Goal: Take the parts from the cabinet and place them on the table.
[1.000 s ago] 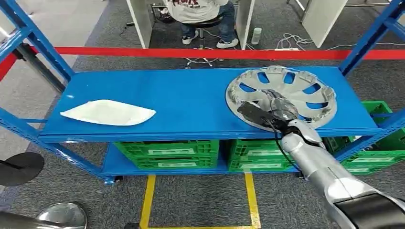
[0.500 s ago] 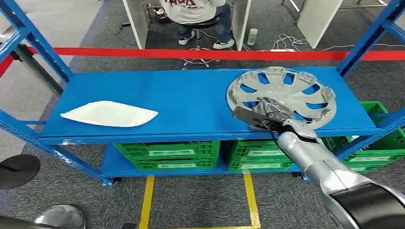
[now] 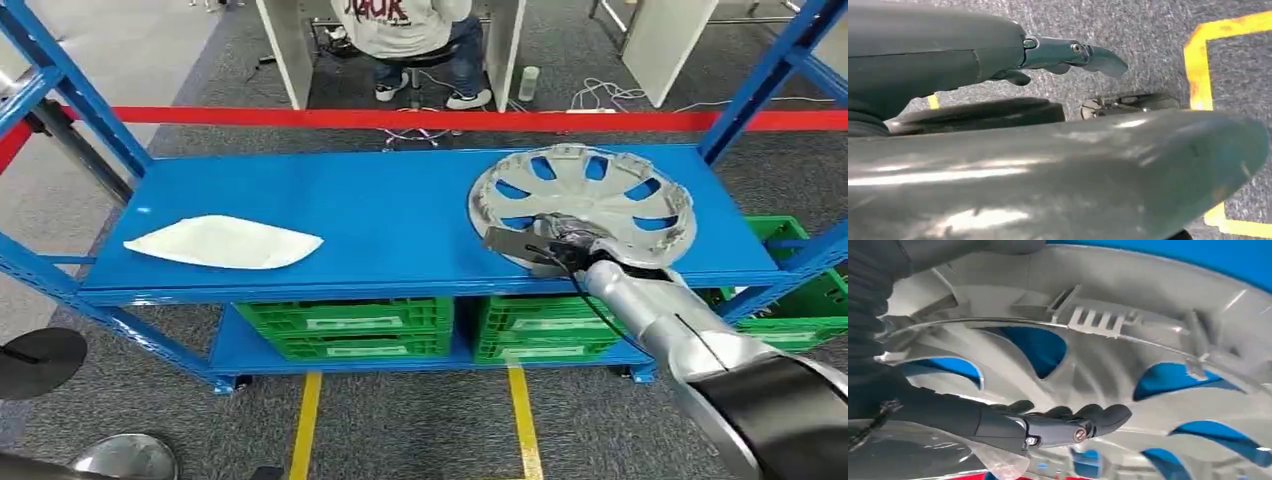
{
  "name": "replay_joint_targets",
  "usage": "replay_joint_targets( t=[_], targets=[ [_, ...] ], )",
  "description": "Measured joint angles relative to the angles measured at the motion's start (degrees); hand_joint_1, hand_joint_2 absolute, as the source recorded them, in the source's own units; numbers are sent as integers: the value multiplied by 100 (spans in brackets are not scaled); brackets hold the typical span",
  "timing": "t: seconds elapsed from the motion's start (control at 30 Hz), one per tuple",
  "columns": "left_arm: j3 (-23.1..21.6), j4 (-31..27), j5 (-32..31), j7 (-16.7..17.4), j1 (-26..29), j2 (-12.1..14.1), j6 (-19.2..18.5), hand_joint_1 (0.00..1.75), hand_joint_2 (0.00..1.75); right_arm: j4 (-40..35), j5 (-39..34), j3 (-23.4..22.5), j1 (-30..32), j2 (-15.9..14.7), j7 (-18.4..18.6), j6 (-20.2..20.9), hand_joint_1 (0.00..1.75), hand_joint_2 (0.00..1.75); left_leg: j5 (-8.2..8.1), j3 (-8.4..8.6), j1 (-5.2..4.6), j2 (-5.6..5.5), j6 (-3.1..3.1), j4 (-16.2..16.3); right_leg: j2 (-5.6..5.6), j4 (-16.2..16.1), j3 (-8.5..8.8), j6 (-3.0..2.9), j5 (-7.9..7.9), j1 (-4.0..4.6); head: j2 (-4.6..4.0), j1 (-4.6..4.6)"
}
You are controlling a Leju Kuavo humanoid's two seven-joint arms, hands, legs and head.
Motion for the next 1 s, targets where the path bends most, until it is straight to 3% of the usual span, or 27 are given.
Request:
replay_joint_targets(
  t=[0.03, 0.1, 0.13, 0.17, 0.2, 0.23, 0.3, 0.33, 0.37, 0.47, 0.5, 0.53, 0.57, 0.63, 0.67, 0.7, 0.73, 0.8, 0.83, 0.87, 0.93, 1.0],
  targets=[
    [20, 0, 2, 0, -1, -2, 2, 0, 0, 20, 9, 11, -13, 4, 57, 22, 0, 175, -148, -62, -1, 4, -35, 167, -2, 0, 4, -21, -5, -4, 0, -42],
    [42, 2, 2, 7, 2, 7, 24, 0, 0, 66, 13, 26, -29, 18, 217, 46, 0, 175, -613, -418, 22, 4, -78, 999, -14, 0, -3, -51, -7, -3, 0, -52],
    [52, 2, 2, 15, 8, 9, 37, 0, 0, 96, 9, 22, -42, 20, 339, 59, 19, 175, -795, -617, 25, 4, -90, 1465, -17, 1, -7, -53, -5, -3, 0, -55],
    [63, 2, 2, 24, 13, 11, 42, 0, 0, 122, 4, 15, -52, 22, 450, 79, 175, 175, -846, -716, 30, 4, -96, 1721, -20, 1, -3, -52, -5, -3, 0, -55],
    [70, 2, 2, 28, 14, 13, 44, 0, 0, 149, 4, 9, -62, 22, 518, 120, 175, 175, -748, -671, 38, 5, -96, 1671, -22, 2, 6, -52, -5, -4, 0, -55],
    [74, 2, 2, 35, 13, 15, 52, 0, 0, 173, 6, 2, -65, 22, 568, 151, 175, 175, -541, -512, 47, 5, -89, 1373, -22, 2, 11, -47, -2, -4, 0, -55],
    [76, 2, -4, 39, 11, 24, 59, 0, 0, 203, 4, -11, -67, 22, 686, 162, 175, 175, -93, 12, 61, 5, -73, 385, -19, 3, 25, -18, 8, -11, 0, -55],
    [79, 2, -4, 44, 5, 22, 63, 0, 0, 212, 4, -37, -68, 20, 745, 146, 175, 175, -114, 192, 65, 2, -65, 24, -17, 4, 21, 13, 14, -2, 0, -55],
    [79, 2, -7, 50, -6, 22, 68, 0, 0, 220, 9, -83, -70, 0, 771, 129, 175, 175, -119, 196, 45, -9, -26, -35, -1, 23, -15, 55, 8, 31, 0, -46],
    [83, 2, -7, 55, 4, 20, 83, 0, 0, 249, 24, -148, -64, -29, 811, 85, 175, 175, -82, 162, 11, -9, 83, -29, -10, -43, -7, 173, 67, 2, 0, -48],
    [85, 2, -7, 55, 3, 18, 87, 0, 0, 253, 26, -179, -67, -65, 822, 68, 175, 175, -34, 164, 42, -4, 148, -76, -8, -29, -69, 207, 50, -5, 0, -50],
    [87, 2, -7, 55, -1, 15, 87, 0, 0, 264, 35, -212, -67, -81, 828, 61, 175, 175, -19, 158, 43, 1, 179, -77, -12, 106, -131, 224, -74, -12, 0, -28],
    [87, 2, -4, 55, -5, 15, 87, 0, 0, 291, 44, -241, -58, -116, 828, 57, 175, 175, -10, 134, 41, -3, 213, -77, -9, 453, -294, 234, -302, -11, 0, 7],
    [94, 2, -2, 50, 7, 13, 87, 0, 0, 312, 41, -265, -24, -136, 811, 30, 175, 175, 4, 92, 10, 8, 238, -73, -10, 1446, -781, 244, -728, -8, 0, 17],
    [98, 2, 2, 46, 11, 13, 87, 0, 0, 321, 41, -271, -18, -144, 789, 24, 175, 175, 6, 84, -3, 14, 244, -71, -11, 1757, -940, 242, -800, -7, 0, 15],
    [105, 2, 13, 35, 11, 13, 87, 0, 0, 332, 46, -286, -7, -146, 732, -13, 175, 175, 6, 87, -14, 17, 246, -71, -11, 1793, -961, 231, -731, -5, 0, 15],
    [113, 2, 26, 20, 9, 13, 87, 0, 0, 336, 50, -304, -1, -164, 678, -55, 175, 175, 3, 92, -28, 15, 249, -71, -12, 1568, -839, 206, -544, 3, 0, 20],
    [125, 2, 59, 2, 9, 11, 87, 0, 0, 337, 50, -341, -5, -177, 623, -87, 175, 175, 1, 109, -50, 8, 247, -69, -11, 613, -367, 122, -64, 35, 0, 31],
    [133, 2, 66, 0, 8, 4, 83, 0, 0, 337, 55, -367, -13, -177, 605, -101, 175, 175, -7, 113, -52, 9, 237, -68, -16, 160, -139, 71, 84, 62, 0, 26],
    [166, 2, 118, -15, -10, -7, 70, 0, 0, 337, 50, -389, -15, -177, 575, -120, 175, 175, -22, 85, -96, 12, 212, -48, -35, 2, -26, 40, -19, 80, 0, 15],
    [232, 2, 256, -46, -21, -9, 48, 0, 0, 337, 63, -398, -6, -173, 540, -153, 175, 175, -5, 71, -70, 8, 172, -43, -23, -19, -21, 42, 3, 96, 0, 15],
    [319, 2, 376, -59, -27, -15, 35, 0, 0, 337, 92, -398, -10, -170, 520, -157, 175, 175, -11, 80, -79, 0, 113, -45, -31, -55, 4, -9, 26, 67, 0, 20]
  ],
)
